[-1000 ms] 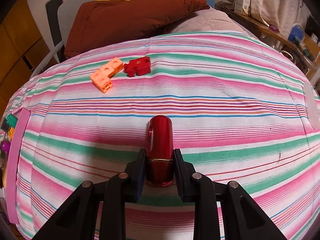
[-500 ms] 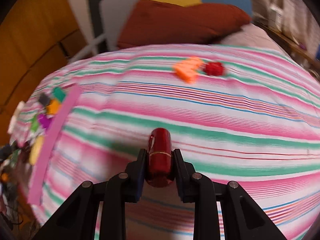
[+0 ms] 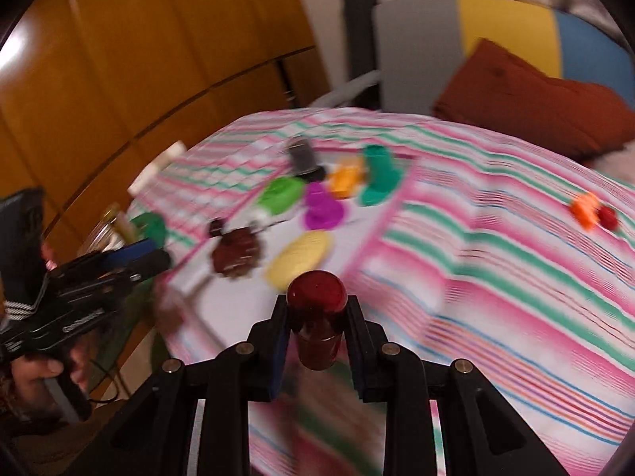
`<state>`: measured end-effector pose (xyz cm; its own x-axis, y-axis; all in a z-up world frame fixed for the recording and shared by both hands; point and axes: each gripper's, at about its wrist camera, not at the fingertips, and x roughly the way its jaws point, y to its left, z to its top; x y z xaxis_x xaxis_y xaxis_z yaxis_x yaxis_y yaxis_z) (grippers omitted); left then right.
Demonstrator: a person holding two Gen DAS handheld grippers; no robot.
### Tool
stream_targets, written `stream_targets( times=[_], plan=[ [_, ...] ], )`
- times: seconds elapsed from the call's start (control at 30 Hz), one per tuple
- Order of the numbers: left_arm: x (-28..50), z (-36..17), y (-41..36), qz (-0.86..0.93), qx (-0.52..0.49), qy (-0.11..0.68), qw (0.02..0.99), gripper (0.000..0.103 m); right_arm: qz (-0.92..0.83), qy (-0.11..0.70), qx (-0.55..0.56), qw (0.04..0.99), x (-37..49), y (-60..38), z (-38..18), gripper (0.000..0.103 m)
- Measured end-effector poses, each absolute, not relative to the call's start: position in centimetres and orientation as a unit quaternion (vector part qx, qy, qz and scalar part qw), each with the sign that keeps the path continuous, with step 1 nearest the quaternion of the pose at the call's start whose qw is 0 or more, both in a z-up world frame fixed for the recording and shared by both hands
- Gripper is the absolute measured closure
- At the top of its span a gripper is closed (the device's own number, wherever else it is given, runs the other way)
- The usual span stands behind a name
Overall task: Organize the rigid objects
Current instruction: 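Lower the teal piece into the tray and open the left tool while the right carries the red cylinder over, then lower the red cylinder into the tray and open the right tool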
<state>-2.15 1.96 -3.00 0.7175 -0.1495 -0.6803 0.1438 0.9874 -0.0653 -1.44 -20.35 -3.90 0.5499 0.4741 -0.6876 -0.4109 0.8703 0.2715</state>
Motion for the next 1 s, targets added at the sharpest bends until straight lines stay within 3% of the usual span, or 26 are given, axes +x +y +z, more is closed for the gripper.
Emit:
stream_targets(
  times=[0.6, 0.7, 0.77, 1.0],
  plan=[
    [-2.8, -3.5, 5.7, -0.052, -0.04, 0.367, 0.928, 0.064, 0.294, 0.436, -0.019, 0.85, -0.2, -11.0, -6.7, 0.075],
    [-2.7, -3.5, 6.0, -0.049, -0.047, 0.367, 0.928, 0.064, 0.305, 0.437, -0.009, 0.846, -0.2, -10.7, -6.5, 0.067],
    [-2.7, -3.4, 6.2, -0.047, -0.051, 0.365, 0.928, 0.064, 0.311, 0.423, -0.002, 0.851, -0.7, -11.1, -6.0, 0.053],
    [-2.6, -3.0, 6.4, -0.045, -0.064, 0.361, 0.929, 0.064, 0.302, 0.411, 0.02, 0.86, -1.3, -13.6, -4.9, 0.052]
  ],
)
